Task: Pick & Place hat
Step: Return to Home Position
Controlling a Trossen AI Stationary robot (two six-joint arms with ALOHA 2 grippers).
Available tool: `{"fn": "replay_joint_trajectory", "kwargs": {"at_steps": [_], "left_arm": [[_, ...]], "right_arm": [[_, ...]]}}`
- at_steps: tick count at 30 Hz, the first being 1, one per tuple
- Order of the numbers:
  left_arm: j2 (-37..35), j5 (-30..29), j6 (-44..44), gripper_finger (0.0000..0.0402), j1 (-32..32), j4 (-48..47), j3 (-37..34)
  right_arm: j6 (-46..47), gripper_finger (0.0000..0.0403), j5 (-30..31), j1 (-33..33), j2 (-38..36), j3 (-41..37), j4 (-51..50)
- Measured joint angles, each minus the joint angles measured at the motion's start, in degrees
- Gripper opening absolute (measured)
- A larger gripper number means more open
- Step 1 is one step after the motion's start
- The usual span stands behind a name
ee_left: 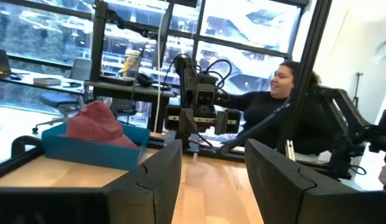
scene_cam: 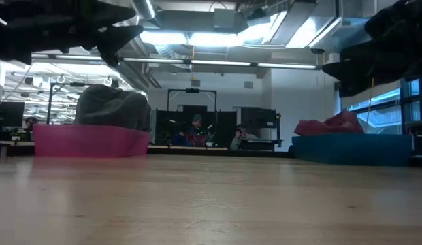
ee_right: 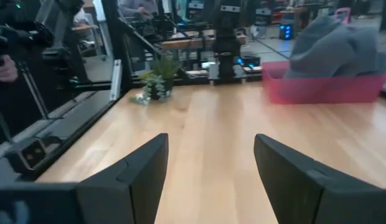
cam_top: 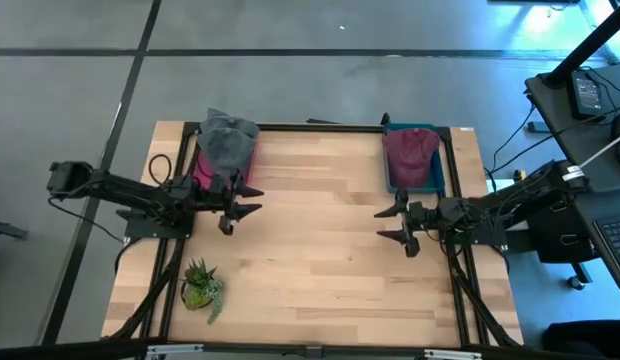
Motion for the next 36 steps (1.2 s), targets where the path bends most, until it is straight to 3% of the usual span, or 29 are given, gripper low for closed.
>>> {"fn": "replay_joint_trajectory", "kwargs": {"at_steps": [8, 18, 24, 36], "left_arm": [[-5.97, 6.36, -1.81, 0.0175, 2.96, 2.23, -4.38], [-20.40, 1.09, -3.20, 0.0171, 5.21, -14.35, -5.46], [-28.90, -8.21, -3.22, 0.0171, 5.01, -27.82, -5.46], [-42.84, -9.67, -3.63, 0.0173, 5.01, -44.36, -5.45]], "right_arm": [[-0.39, 0.0237, -3.10, -2.00, -0.02, 0.02, -0.28], [-0.37, 0.0237, -3.37, -3.39, -3.02, 0.04, -1.38], [0.97, 0.0237, -4.53, -3.39, -6.58, 0.11, -2.82], [-0.30, 0.0237, -5.78, -5.53, -15.21, 0.11, -12.23]]}}
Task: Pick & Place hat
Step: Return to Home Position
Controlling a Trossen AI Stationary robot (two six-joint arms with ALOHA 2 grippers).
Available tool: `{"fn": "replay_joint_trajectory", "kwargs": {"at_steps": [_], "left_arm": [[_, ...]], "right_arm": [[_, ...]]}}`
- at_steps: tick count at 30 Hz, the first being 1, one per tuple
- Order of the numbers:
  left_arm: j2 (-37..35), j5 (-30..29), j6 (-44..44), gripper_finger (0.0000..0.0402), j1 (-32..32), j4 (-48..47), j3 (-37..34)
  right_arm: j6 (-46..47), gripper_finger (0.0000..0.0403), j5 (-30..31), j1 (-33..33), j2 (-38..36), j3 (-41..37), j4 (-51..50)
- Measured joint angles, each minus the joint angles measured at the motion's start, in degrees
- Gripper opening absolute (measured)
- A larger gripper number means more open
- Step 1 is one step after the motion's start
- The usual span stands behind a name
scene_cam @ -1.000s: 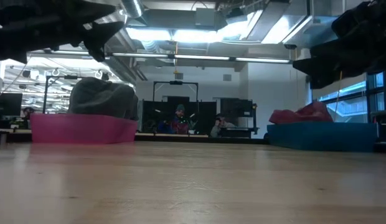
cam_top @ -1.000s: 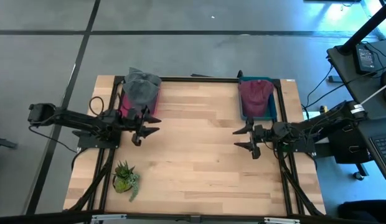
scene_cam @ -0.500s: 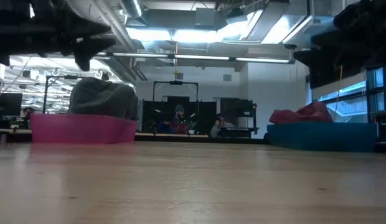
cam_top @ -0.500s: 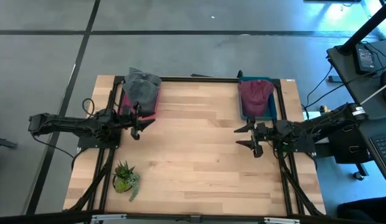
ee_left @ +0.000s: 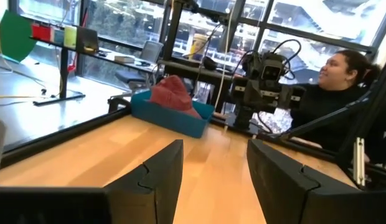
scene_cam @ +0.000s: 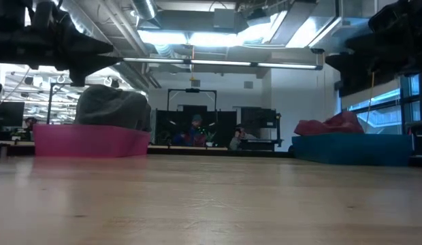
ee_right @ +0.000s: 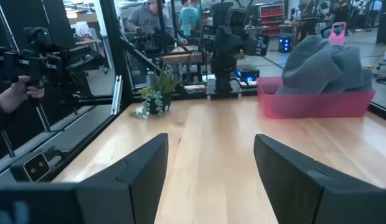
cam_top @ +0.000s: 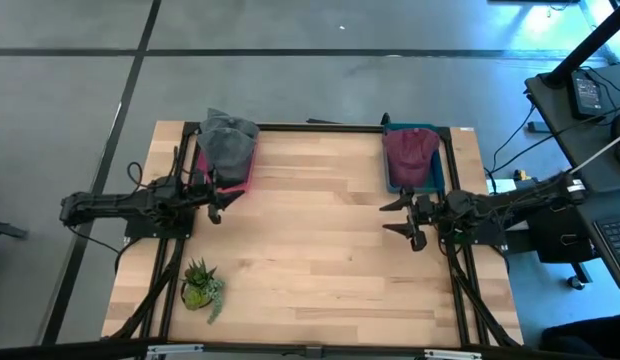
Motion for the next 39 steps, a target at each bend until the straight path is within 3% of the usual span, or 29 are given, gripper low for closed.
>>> {"fn": "replay_joint_trajectory", "kwargs": {"at_steps": [4, 11, 24, 39], "left_arm": [[-4.47, -0.21, -0.36, 0.0175, 0.00, -4.96, -0.01], [-4.61, -3.57, 0.91, 0.0172, -0.02, -9.72, 1.38], [-4.52, -4.48, 0.72, 0.0175, -0.02, -9.77, 1.35], [-4.47, -2.89, 0.49, 0.0174, -0.02, -9.89, 1.35]], "right_arm": [[-0.04, 0.0237, 0.00, -0.70, -3.28, 0.00, -4.23], [0.51, 0.0237, -0.04, -1.05, -10.19, 0.00, -11.06], [-0.52, 0.0237, 3.44, -1.07, -26.12, -0.02, -25.14], [0.11, 0.0237, 2.54, -1.07, -26.12, -0.02, -25.18]]}}
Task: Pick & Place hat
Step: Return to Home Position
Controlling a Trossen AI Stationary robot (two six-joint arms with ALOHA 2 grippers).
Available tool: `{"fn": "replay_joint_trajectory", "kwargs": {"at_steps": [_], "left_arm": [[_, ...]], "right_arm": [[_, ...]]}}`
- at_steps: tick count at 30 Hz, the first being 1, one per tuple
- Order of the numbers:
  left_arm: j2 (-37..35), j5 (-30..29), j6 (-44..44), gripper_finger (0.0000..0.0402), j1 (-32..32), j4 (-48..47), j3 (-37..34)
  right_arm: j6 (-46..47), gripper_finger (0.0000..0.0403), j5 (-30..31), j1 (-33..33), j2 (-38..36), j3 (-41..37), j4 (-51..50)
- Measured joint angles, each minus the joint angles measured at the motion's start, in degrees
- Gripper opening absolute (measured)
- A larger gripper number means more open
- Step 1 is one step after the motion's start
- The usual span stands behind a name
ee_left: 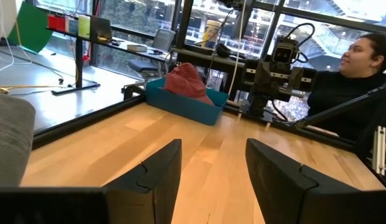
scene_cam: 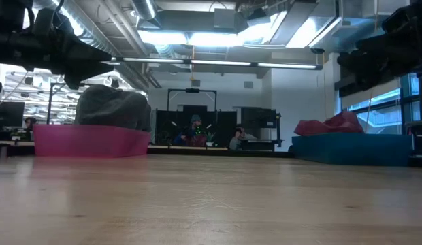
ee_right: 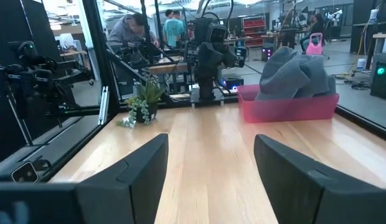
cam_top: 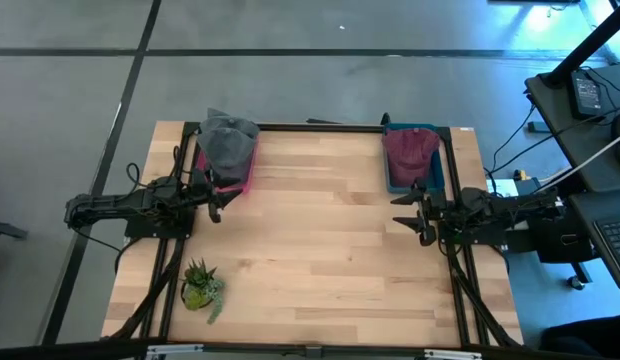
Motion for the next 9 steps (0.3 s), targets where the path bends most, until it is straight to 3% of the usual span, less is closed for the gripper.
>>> {"fn": "replay_joint_trajectory", "kwargs": {"at_steps": [9], "left_arm": [[0.00, -0.08, 0.04, 0.0171, 0.00, 0.01, 0.00]], "right_arm": [[1.49, 0.0237, -0.04, 0.00, 0.02, 0.00, 0.02]]}}
